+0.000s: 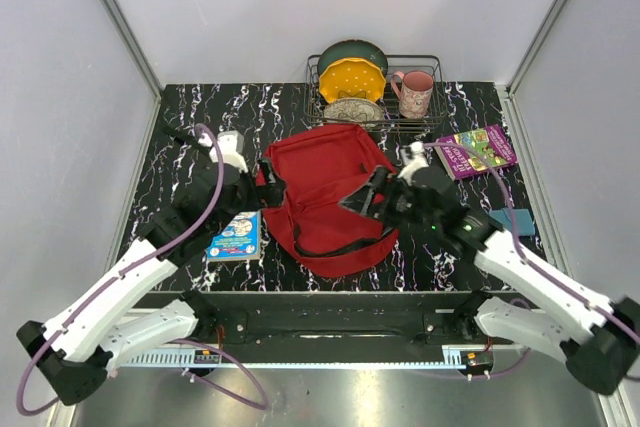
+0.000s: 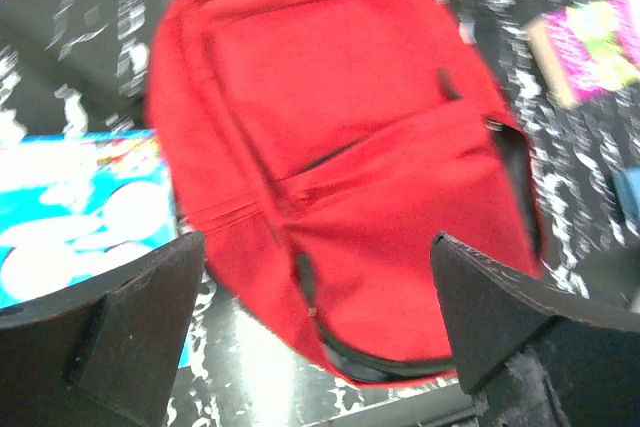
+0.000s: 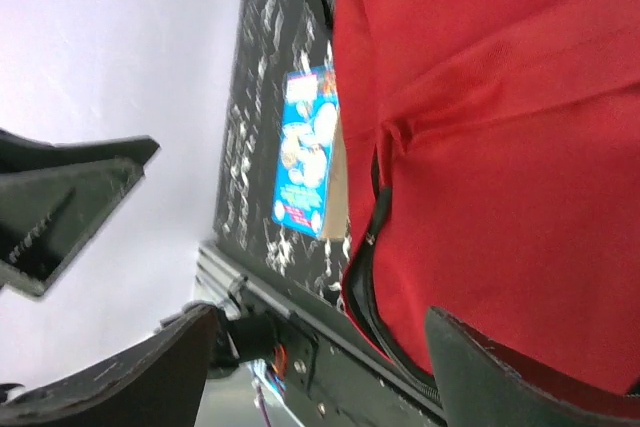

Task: Pack the student bag
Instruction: Place the book in the student bag, then pick up the book from the center of the board.

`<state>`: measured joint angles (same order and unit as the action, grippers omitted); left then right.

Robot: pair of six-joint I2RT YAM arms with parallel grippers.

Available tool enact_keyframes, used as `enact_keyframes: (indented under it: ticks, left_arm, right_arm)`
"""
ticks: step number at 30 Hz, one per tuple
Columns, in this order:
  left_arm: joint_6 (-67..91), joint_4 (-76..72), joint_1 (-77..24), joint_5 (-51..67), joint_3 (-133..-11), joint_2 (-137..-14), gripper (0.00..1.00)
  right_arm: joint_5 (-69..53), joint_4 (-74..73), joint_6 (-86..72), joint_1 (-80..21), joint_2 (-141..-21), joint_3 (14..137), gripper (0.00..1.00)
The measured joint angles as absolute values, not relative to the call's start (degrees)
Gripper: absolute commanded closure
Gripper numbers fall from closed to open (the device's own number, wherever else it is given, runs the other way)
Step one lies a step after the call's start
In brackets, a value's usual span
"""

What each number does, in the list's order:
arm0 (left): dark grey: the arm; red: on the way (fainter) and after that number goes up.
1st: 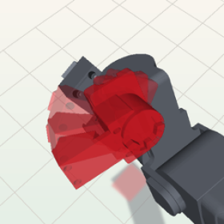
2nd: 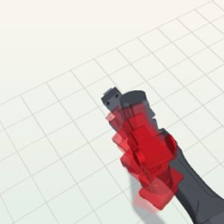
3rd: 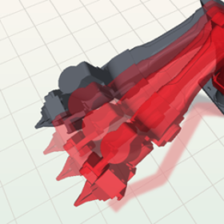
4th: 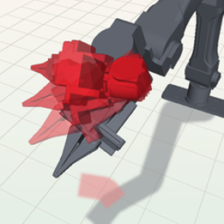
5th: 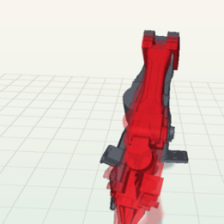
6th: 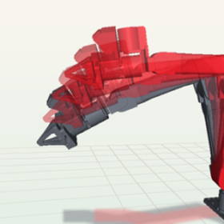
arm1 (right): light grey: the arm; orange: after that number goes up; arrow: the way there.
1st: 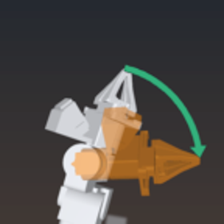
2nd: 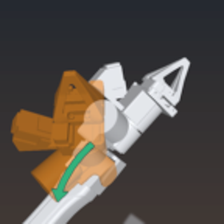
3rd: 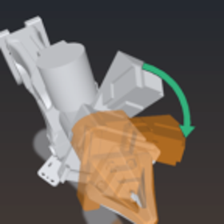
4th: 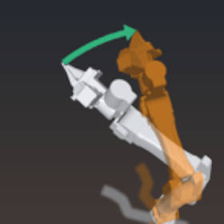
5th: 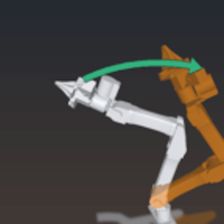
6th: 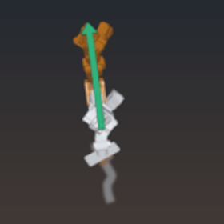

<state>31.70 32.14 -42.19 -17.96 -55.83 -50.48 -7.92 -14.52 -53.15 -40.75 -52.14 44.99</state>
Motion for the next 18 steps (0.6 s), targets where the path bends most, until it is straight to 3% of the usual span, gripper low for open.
enact_keyframes:
  ticks: [5, 11, 17, 18]
  left_arm:
    - [36.9, 35.8, -31.7, -19.8, -45.8, -46.1, 0.01]
    - [38.7, 37.7, -17.5, -14.4, -38.1, -42.4, 0.01]
    - [37.8, 37.6, -5.4, -6.4, -36.0, -44.7, 0.01]
    - [37.8, 37.6, -3.9, -5.4, -35.7, -44.9, 0.01]
  right_arm:
    - [-13.5, -11.5, -52.0, -44.6, -63.5, 46.5, 0.11]
    - [-16.0, -5.8, -51.7, -51.0, -75.1, 53.7, 0.26]
    - [-16.1, 1.6, -54.5, -55.7, -86.6, 56.1, 0.3]
    - [-16.1, 1.6, -54.8, -56.4, -88.5, 57.0, 0.34]
